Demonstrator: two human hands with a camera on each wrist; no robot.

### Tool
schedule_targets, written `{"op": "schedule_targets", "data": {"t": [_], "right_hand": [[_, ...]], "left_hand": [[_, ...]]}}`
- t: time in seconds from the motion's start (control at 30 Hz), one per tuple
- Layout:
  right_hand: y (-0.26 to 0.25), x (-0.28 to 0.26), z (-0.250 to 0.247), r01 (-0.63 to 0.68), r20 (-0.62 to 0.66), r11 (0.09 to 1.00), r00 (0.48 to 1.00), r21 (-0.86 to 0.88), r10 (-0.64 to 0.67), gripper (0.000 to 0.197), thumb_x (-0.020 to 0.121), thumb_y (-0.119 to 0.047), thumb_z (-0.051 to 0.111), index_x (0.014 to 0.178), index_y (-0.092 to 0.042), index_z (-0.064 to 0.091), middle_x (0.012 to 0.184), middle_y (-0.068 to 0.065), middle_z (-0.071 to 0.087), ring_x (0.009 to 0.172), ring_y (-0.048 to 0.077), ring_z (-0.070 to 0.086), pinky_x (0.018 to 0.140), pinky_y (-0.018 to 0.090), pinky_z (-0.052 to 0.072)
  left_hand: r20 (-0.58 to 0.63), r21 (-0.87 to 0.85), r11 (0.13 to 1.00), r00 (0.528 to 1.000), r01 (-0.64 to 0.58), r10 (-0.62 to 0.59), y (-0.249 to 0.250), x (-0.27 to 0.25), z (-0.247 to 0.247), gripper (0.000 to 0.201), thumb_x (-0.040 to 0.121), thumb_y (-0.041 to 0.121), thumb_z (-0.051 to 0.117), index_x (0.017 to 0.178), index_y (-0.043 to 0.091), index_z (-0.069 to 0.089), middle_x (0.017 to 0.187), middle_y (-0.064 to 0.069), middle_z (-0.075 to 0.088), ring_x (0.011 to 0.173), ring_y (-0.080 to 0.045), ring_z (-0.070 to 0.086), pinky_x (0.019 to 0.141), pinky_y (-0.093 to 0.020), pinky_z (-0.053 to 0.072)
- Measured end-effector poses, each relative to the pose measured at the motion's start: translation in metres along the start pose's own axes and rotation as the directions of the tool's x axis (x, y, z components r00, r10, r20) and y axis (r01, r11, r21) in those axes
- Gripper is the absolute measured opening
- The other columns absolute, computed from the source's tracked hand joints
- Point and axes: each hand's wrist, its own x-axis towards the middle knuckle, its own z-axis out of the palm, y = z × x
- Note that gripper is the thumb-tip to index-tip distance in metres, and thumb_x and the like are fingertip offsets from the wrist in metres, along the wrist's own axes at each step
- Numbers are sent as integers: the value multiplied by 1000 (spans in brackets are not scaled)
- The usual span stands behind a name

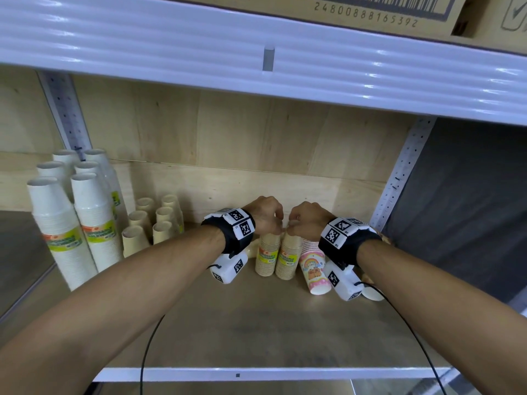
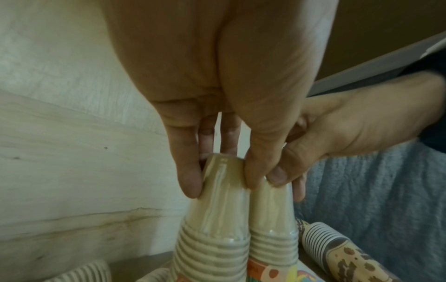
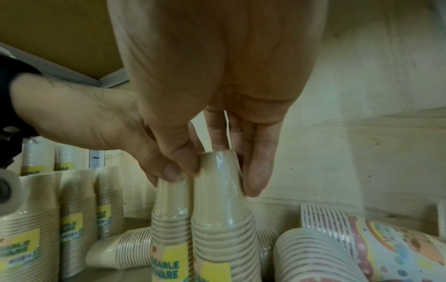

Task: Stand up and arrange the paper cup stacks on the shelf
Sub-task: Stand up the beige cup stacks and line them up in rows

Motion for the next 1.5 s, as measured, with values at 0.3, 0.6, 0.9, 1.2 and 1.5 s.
{"op": "schedule_targets", "data": {"t": [0.3,0.6,0.9,1.2,1.5], "right_hand": [[-29,-7,-6,95,42,996,995,5,-95,38,78,-32,68,109,-12,69,103,6,67,91,19,65,82,37,57],[-95,-11,6,251,117,967,960,45,-255,30,72,-28,71,95,-10,71,90,10,72,84,24,70,78,42,59],[-157,-5,39,371,147,925,914,83,-379,27,72,-29,75,92,-12,70,90,5,69,85,20,66,72,31,52],[-198,0,65,435,150,887,877,158,-456,23,73,-28,77,87,-15,66,85,2,67,72,15,62,64,29,51],[-208,-3,78,474,104,860,861,187,-497,22,75,-25,74,90,-9,69,90,8,69,76,18,60,70,29,50]], "left_hand": [[48,83,991,993,104,-108,-2,-27,-28,36,77,20,77,112,14,68,109,-3,64,91,-19,64,70,-28,55],[108,124,951,949,284,-298,-32,-79,-64,33,74,15,79,105,14,66,105,-8,67,85,-27,71,70,-35,59],[76,144,885,887,442,-456,-75,-137,-87,33,69,15,81,100,15,67,101,-9,72,85,-26,71,63,-32,56],[47,134,850,853,510,-519,-108,-177,-94,35,72,13,81,103,5,68,106,-14,69,72,-23,66,59,-30,55],[46,100,854,855,511,-517,-127,-190,-89,36,76,12,78,109,5,64,109,-15,68,84,-30,69,54,-26,50]]}}
